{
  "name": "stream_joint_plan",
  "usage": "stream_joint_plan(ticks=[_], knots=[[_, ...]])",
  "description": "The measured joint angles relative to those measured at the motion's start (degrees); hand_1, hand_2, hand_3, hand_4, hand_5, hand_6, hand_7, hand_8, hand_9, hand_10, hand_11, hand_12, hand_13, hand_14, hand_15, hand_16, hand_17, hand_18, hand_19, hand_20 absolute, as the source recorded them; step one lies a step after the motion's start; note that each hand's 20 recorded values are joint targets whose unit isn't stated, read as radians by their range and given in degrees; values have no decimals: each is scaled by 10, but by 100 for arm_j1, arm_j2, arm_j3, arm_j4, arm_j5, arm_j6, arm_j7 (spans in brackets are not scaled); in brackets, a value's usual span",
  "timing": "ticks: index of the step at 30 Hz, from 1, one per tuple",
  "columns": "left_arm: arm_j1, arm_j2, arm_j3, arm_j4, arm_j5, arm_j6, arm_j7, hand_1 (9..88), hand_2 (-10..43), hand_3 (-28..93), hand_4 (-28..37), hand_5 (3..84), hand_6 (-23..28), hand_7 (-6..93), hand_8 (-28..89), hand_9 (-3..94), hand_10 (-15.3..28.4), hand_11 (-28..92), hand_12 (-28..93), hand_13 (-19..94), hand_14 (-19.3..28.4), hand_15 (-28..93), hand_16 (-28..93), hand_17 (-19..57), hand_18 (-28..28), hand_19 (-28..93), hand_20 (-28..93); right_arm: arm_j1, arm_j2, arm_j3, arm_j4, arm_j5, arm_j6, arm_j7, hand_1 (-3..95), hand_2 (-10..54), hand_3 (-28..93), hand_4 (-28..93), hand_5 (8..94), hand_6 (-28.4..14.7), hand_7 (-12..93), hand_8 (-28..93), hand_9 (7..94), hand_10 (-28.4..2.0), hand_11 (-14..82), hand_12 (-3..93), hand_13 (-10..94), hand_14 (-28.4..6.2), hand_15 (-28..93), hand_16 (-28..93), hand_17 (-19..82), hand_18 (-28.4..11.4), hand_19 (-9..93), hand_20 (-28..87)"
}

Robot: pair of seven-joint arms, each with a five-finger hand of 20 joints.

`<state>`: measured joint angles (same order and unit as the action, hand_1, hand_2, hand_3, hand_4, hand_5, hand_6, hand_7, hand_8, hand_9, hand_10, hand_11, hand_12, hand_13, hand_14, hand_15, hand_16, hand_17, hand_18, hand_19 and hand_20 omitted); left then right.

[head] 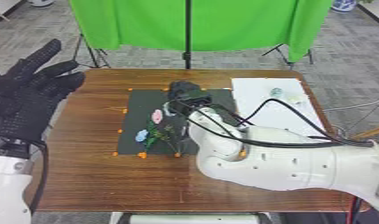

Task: Arrange flowers

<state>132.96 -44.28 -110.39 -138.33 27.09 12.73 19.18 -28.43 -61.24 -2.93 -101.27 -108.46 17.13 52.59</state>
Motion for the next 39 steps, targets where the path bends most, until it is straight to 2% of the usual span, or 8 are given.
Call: stream_joint_plan(ticks=[6,11,19,26,39], knots=[[-124,35,100,59,0,-67,26,215,77,785,-265,343,78,150,-102,334,207,304,123,258,284,607,-116,-54,263,615,255,76,-339,-121,181,99,-97,-4,557,-95,709,-283,841,18,217,38,937,-72,152,306,876,-38,536,209,510,-171,932,318],[-156,51,121,84,0,-134,59,216,76,785,-265,343,78,150,-102,333,207,303,122,257,284,606,-117,-54,263,615,255,314,-639,-546,412,189,-132,103,553,-95,707,-283,839,18,218,35,937,-73,159,304,873,-38,542,206,508,-171,932,321],[-432,121,325,172,4,-185,58,216,76,784,-262,342,78,151,-102,334,207,305,122,258,284,606,-117,-54,263,615,255,476,-957,-777,530,296,-335,248,547,-95,700,-283,830,13,213,31,935,-75,151,305,861,-39,556,204,501,-171,932,325],[-456,121,323,174,8,-206,52,217,76,785,-260,343,79,151,-102,334,208,306,122,258,284,606,-117,-54,263,615,254,436,-959,-788,593,257,-640,308,534,-95,688,-283,808,8,204,24,925,-80,154,303,851,-42,564,200,492,-171,932,325],[-516,115,366,194,10,-244,-25,219,75,786,-257,345,80,152,-103,335,207,307,122,258,284,607,-117,-53,263,616,254,445,-949,-970,655,32,-680,455,487,-95,706,-283,751,-2,183,3,892,-85,198,273,839,-44,577,188,489,-174,932,318]])
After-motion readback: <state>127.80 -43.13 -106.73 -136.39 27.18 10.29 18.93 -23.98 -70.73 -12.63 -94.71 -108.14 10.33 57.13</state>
